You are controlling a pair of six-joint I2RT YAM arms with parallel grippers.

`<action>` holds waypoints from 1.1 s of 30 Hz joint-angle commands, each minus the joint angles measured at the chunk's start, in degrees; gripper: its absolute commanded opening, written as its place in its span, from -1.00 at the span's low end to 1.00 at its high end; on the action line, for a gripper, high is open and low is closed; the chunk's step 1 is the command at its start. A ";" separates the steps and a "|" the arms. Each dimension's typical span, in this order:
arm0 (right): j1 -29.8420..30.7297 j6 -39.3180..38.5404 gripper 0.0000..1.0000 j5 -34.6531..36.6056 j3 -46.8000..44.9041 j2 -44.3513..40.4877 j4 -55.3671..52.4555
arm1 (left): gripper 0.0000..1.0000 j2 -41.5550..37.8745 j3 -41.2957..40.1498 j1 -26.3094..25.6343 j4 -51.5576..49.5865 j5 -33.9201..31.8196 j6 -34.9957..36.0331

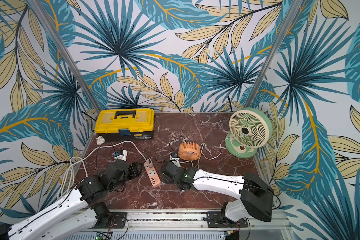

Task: Plug the desk fan into the power strip
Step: Pick up the plug from the center of the board.

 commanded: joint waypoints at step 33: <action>-0.22 12.03 0.32 4.17 1.56 1.18 -3.84 | 0.34 -1.28 -14.59 -12.11 18.65 2.63 1.99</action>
